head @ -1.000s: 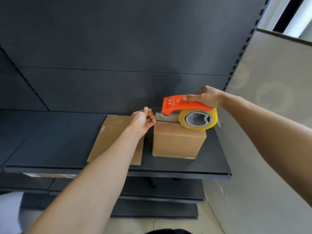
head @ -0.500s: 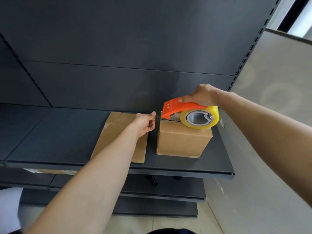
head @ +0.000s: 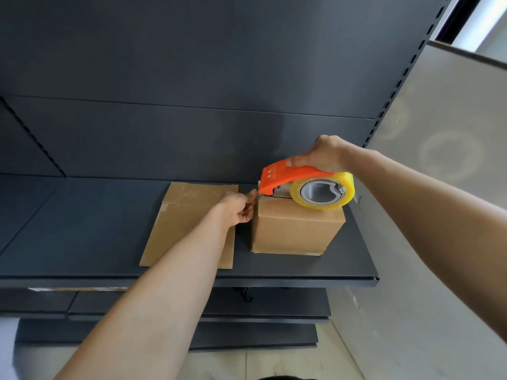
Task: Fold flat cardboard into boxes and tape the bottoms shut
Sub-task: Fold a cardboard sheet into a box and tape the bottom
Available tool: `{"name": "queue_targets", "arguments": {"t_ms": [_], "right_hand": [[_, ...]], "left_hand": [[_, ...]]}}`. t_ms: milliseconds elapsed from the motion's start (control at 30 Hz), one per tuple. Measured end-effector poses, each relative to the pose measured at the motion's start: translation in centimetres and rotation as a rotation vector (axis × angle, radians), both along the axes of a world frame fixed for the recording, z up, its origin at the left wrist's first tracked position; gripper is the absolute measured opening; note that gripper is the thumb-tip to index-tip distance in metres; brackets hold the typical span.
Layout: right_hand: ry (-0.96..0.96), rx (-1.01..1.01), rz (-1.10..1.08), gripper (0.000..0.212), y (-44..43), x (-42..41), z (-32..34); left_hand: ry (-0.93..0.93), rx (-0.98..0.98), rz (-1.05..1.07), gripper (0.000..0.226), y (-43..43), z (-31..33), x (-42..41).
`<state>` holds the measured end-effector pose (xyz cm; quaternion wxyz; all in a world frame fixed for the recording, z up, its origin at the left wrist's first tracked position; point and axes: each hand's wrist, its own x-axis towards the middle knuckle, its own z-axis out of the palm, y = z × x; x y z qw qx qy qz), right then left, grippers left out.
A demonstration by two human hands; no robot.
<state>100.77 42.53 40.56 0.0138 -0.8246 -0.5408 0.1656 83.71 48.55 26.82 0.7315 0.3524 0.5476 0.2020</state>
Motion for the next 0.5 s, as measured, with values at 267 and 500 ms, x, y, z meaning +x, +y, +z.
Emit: {"name": "queue_targets", "arguments": {"t_ms": [267, 500], "right_hand": [[-0.015, 0.005, 0.011, 0.057, 0.4, -0.4, 0.0], [-0.010, 0.009, 0.017, 0.052, 0.5, -0.5, 0.1]], "left_hand": [[0.328, 0.014, -0.096, 0.024, -2.1, -4.0, -0.8], [-0.055, 0.513, 0.108, 0.012, -1.3, -0.6, 0.8]]}}
